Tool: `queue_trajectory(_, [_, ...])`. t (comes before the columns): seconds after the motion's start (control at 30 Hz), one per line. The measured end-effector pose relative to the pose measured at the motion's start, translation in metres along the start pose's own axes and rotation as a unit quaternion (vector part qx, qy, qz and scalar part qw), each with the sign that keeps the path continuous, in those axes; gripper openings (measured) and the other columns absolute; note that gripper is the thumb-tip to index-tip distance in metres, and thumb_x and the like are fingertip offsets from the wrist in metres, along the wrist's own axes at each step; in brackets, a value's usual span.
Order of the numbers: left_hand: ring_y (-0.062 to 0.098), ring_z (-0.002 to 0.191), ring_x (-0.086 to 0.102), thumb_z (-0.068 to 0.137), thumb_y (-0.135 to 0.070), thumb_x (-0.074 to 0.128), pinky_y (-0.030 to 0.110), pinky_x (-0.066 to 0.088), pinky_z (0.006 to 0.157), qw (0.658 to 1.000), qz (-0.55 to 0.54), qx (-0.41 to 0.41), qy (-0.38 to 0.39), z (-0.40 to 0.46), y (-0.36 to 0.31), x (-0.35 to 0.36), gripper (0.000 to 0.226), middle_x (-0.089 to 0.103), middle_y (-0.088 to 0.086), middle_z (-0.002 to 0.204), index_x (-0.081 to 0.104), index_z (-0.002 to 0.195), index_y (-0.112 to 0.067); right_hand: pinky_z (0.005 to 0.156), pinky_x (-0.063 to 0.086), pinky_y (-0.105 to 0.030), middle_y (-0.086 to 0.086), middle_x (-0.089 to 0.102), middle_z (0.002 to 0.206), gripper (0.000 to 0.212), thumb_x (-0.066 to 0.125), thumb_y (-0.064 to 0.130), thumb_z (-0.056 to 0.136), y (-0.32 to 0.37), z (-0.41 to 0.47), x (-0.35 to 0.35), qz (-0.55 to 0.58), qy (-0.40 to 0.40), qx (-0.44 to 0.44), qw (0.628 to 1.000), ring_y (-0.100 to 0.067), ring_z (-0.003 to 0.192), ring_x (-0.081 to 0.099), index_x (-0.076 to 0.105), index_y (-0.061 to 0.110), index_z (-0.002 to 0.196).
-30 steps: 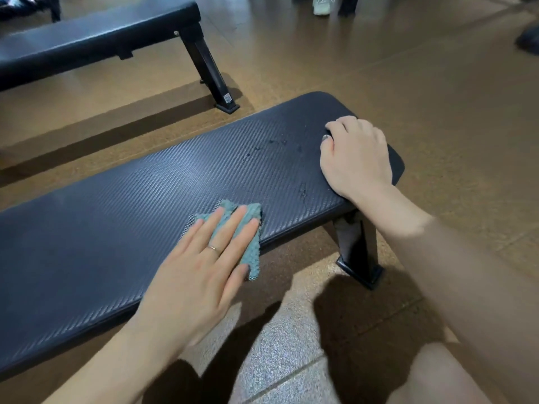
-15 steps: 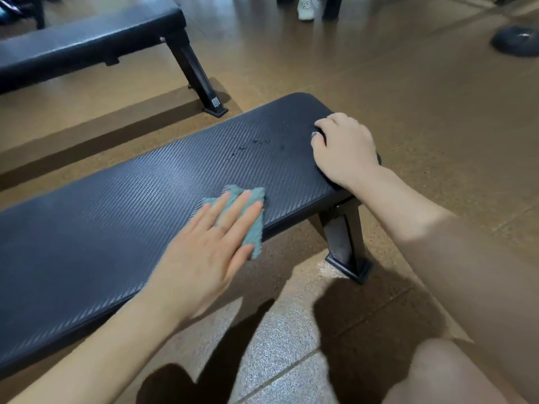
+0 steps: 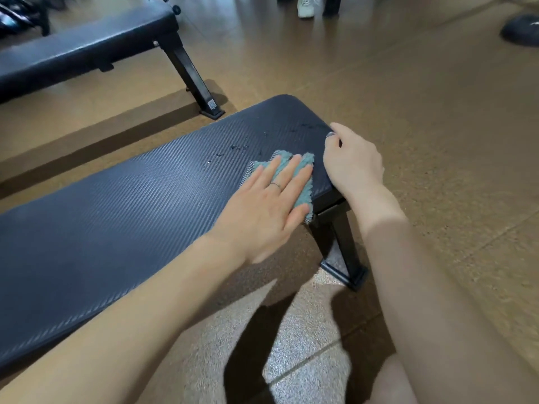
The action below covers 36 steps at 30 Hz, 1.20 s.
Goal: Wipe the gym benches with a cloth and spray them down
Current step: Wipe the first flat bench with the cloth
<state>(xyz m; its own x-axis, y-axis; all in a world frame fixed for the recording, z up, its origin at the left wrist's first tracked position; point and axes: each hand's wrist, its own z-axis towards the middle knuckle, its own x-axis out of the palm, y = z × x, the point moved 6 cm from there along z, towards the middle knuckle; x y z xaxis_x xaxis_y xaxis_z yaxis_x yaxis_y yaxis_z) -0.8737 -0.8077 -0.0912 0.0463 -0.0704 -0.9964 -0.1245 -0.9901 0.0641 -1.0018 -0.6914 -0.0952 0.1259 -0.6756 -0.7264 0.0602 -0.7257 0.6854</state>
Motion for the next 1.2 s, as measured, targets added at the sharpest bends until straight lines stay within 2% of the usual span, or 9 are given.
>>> queue_trajectory(0.07, [0.023, 0.160, -0.003, 0.109, -0.050, 0.016, 0.045, 0.009, 0.129, 1.000, 0.015, 0.025, -0.001, -0.033, 0.012, 0.003, 0.064, -0.001, 0.001, 0.173, 0.000, 0.165, -0.023, 0.099, 0.040, -0.029, -0.001, 0.053, 0.149, 0.046, 0.030, 0.036, 0.107, -0.010, -0.002, -0.001, 0.057, 0.006, 0.020, 0.998, -0.023, 0.128, 0.053, 0.048, 0.028, 0.148])
queue_trajectory(0.13, [0.021, 0.160, 0.001, 0.109, -0.048, 0.021, 0.046, 0.014, 0.129, 0.999, 0.028, 0.027, 0.004, -0.077, 0.033, 0.006, 0.064, 0.003, 0.001, 0.173, 0.002, 0.165, -0.022, 0.080, 0.039, -0.020, -0.001, 0.056, 0.142, 0.042, 0.030, 0.035, 0.107, -0.017, -0.004, 0.001, 0.107, 0.020, 0.029, 0.994, -0.013, 0.100, 0.056, 0.053, 0.026, 0.141])
queue_trajectory(0.3, [0.023, 0.160, 0.004, 0.109, -0.051, 0.016, 0.050, 0.020, 0.126, 0.998, 0.039, -0.026, 0.028, -0.104, 0.051, 0.009, 0.065, 0.005, 0.003, 0.173, 0.005, 0.165, -0.020, 0.067, 0.032, -0.028, -0.004, 0.064, 0.119, 0.037, 0.030, 0.025, 0.104, -0.020, 0.000, 0.004, 0.158, 0.001, 0.067, 0.985, -0.021, 0.091, 0.044, 0.063, 0.021, 0.122])
queue_trajectory(0.6, [0.031, 0.159, 0.004, 0.108, -0.048, 0.017, 0.047, 0.012, 0.129, 0.999, 0.020, 0.037, -0.017, 0.024, -0.020, 0.000, 0.067, 0.007, 0.010, 0.172, 0.007, 0.165, -0.014, 0.091, 0.043, -0.035, -0.011, 0.066, 0.125, 0.043, 0.030, 0.033, 0.105, -0.022, -0.005, 0.003, 0.251, -0.015, 0.108, 0.962, -0.029, 0.113, 0.058, 0.066, 0.016, 0.121])
queue_trajectory(0.77, [0.028, 0.159, 0.000, 0.108, -0.048, 0.017, 0.047, 0.012, 0.129, 0.996, 0.026, 0.077, -0.018, -0.011, -0.007, 0.002, 0.067, 0.003, 0.009, 0.172, 0.001, 0.165, -0.016, 0.100, 0.047, -0.041, -0.005, 0.062, 0.128, 0.065, 0.018, 0.057, 0.103, -0.022, -0.004, 0.005, 0.328, 0.064, 0.166, 0.928, -0.023, 0.106, 0.062, 0.061, 0.018, 0.132])
queue_trajectory(0.87, [0.027, 0.160, 0.002, 0.109, -0.045, 0.021, 0.048, 0.015, 0.128, 0.992, 0.042, 0.117, -0.004, -0.034, 0.005, 0.004, 0.066, 0.004, 0.009, 0.172, 0.002, 0.165, -0.015, 0.109, 0.044, -0.052, -0.003, 0.060, 0.140, 0.070, 0.016, 0.064, 0.099, -0.029, -0.009, 0.004, 0.426, 0.104, 0.209, 0.874, -0.027, 0.122, 0.060, 0.060, 0.026, 0.137])
queue_trajectory(1.03, [0.035, 0.158, 0.009, 0.107, -0.044, 0.017, 0.051, 0.018, 0.126, 0.987, 0.043, 0.151, -0.022, 0.037, -0.023, 0.000, 0.067, 0.010, 0.013, 0.171, 0.008, 0.164, -0.011, 0.088, 0.055, -0.038, -0.012, 0.070, 0.121, 0.057, 0.020, 0.046, 0.108, -0.040, -0.020, 0.004, 0.513, 0.097, 0.224, 0.823, -0.023, 0.106, 0.068, 0.063, 0.015, 0.128])
queue_trajectory(1.13, [0.033, 0.159, 0.005, 0.108, -0.040, 0.020, 0.046, 0.007, 0.129, 0.990, 0.018, 0.140, -0.020, 0.084, -0.051, -0.008, 0.063, 0.009, 0.010, 0.172, 0.007, 0.164, -0.015, 0.089, 0.057, -0.035, -0.012, 0.072, 0.121, 0.053, 0.024, 0.041, 0.109, -0.046, -0.023, 0.004, 0.550, 0.074, 0.226, 0.801, -0.021, 0.107, 0.070, 0.065, 0.013, 0.128])
queue_trajectory(1.2, [0.030, 0.159, 0.001, 0.110, -0.039, 0.023, 0.043, 0.004, 0.129, 0.991, 0.010, 0.130, -0.020, 0.087, -0.049, -0.006, 0.062, 0.005, 0.007, 0.173, 0.004, 0.165, -0.017, 0.077, 0.059, -0.028, -0.010, 0.072, 0.122, 0.054, 0.022, 0.041, 0.109, -0.049, -0.028, 0.001, 0.549, 0.084, 0.221, 0.801, -0.016, 0.103, 0.071, 0.062, 0.013, 0.132])
